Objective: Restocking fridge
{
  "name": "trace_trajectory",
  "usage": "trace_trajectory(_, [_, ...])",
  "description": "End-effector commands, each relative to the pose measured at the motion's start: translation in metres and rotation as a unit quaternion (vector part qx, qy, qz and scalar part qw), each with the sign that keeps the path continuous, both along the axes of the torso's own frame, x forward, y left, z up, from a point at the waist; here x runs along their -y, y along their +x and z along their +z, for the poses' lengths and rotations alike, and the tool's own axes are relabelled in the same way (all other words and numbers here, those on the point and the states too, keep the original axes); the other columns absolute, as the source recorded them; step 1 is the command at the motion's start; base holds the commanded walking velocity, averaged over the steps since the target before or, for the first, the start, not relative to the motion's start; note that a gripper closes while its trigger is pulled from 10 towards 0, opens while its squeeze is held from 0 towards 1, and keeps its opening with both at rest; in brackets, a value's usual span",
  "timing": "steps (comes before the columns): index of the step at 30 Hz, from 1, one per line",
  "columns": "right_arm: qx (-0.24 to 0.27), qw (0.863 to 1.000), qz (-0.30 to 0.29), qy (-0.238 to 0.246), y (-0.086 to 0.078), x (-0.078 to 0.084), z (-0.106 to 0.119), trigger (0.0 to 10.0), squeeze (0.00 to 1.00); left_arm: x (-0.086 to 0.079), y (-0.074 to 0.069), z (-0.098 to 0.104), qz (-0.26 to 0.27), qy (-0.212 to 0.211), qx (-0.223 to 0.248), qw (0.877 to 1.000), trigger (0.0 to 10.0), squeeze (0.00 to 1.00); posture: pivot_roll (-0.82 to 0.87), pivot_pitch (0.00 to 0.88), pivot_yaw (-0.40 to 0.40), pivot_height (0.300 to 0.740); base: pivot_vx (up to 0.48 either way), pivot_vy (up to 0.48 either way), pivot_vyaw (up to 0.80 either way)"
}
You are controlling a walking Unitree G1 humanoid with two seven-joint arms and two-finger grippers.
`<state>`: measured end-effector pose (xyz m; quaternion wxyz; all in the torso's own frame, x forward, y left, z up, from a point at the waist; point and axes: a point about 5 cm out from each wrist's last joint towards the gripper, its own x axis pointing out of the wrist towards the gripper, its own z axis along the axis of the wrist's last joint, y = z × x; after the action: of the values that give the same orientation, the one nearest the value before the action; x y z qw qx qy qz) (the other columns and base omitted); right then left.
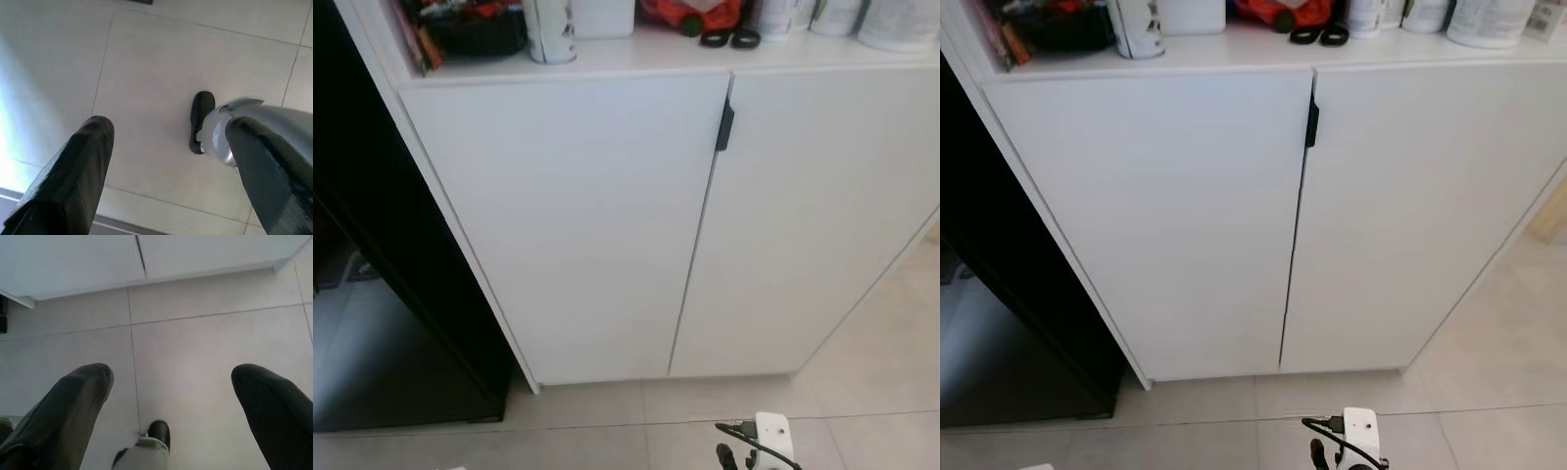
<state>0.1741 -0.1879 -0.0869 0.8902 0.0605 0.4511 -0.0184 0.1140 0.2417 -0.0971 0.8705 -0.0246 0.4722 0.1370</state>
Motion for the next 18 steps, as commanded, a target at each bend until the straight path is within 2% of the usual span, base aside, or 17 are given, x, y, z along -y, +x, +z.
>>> trace_trajectory(1, [0.003,1.0,0.001,0.007,0.001,-0.005,0.0,10.0,0.0,-0.005,-0.005,0.0,0.003,0.011,-0.012,1.0,10.0,0.0,-0.03,0.0,0.014,0.74,0.0,0.0,0.0])
trace_trajectory(4, [0.006,1.0,-0.002,0.009,0.002,-0.005,0.0,10.0,0.0,-0.015,-0.009,0.002,0.006,0.015,-0.01,1.0,10.0,0.0,-0.02,0.0,0.014,0.74,0.0,0.0,0.0])
trace_trajectory(10, [0.003,1.0,0.003,0.009,0.001,-0.005,0.0,10.0,0.0,-0.029,-0.02,0.004,0.017,0.02,-0.011,1.0,10.0,0.0,-0.02,0.0,0.012,0.74,0.0,0.273,0.0])
trace_trajectory(12, [0.006,1.0,-0.001,0.011,0.002,-0.005,0.0,10.0,0.0,-0.034,-0.028,0.004,0.019,0.021,-0.016,0.999,10.0,0.0,-0.02,0.0,0.014,0.74,0.0,0.292,0.0])
trace_trajectory(18, [0.003,1.0,0.002,0.008,0.001,-0.004,0.0,10.0,0.0,-0.032,-0.032,0.003,0.017,0.019,-0.019,1.0,10.0,0.0,-0.02,0.0,0.013,0.74,0.0,0.292,0.0])
